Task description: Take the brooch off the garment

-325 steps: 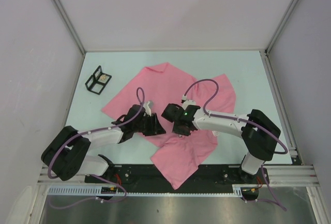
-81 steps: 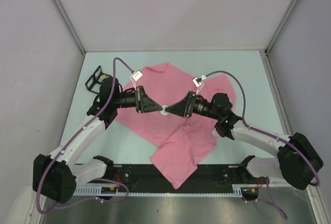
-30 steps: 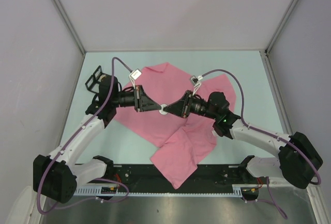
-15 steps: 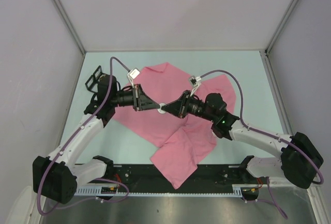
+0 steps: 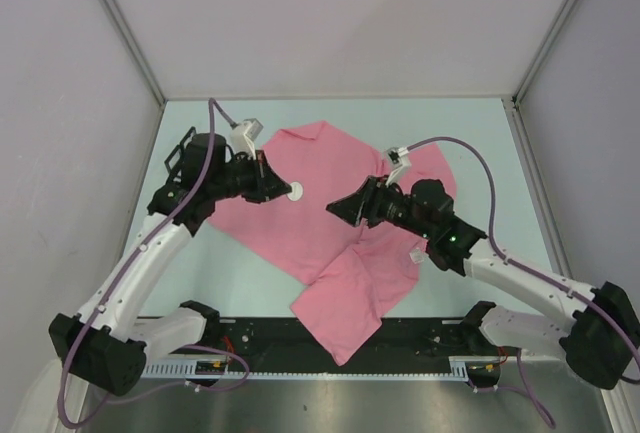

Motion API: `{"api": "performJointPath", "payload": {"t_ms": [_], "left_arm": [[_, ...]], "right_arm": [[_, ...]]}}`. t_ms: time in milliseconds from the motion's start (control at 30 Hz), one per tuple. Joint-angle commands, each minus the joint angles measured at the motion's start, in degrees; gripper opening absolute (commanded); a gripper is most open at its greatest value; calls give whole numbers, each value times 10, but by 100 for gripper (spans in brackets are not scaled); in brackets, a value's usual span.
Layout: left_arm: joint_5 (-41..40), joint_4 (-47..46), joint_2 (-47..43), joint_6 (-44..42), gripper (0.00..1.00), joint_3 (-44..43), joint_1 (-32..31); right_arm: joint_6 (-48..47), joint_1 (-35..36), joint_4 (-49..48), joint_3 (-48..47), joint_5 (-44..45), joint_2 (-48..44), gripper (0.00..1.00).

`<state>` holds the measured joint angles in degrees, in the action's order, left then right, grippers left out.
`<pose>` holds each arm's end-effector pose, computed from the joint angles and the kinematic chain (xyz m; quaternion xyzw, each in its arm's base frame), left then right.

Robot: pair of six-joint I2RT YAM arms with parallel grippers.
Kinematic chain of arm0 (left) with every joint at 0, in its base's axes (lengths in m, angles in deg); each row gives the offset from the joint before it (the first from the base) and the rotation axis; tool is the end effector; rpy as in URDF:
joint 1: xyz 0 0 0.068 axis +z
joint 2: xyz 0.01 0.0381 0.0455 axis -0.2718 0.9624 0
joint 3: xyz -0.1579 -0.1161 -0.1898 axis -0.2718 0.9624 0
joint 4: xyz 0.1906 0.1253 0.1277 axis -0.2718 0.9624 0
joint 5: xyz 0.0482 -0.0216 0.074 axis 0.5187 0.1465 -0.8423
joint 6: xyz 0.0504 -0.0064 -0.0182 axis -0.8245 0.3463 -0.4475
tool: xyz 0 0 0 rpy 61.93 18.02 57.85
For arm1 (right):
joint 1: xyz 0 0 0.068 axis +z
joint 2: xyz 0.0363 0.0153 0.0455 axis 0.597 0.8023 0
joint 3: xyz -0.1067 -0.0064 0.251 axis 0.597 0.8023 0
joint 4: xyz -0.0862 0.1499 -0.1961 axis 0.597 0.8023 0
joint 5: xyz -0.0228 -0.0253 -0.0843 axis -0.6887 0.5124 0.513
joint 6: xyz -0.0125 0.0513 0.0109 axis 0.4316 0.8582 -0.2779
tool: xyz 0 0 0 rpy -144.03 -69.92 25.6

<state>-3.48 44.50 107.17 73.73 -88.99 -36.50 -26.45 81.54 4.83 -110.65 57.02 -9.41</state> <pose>0.2087 -0.0982 0.3458 0.1100 0.8390 -0.3922 0.3607 0.1749 0.1864 0.2980 -0.0920 0.7342 0.5294 0.4150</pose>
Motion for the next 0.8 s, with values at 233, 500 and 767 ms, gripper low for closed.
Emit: {"api": "performJointPath", "payload": {"t_ms": [233,500,767], "left_arm": [[-655,108,187,-185,0,-139,-78],[-896,-68,372,-377,0,-155,-29],[-909,-262,489,-499,1,-162,47]], "right_arm": [[-103,-117,111,38,-29,-79,68],[-83,-192,37,92,-126,-68,68],[-96,-168,10,100,-114,-67,68]]}}
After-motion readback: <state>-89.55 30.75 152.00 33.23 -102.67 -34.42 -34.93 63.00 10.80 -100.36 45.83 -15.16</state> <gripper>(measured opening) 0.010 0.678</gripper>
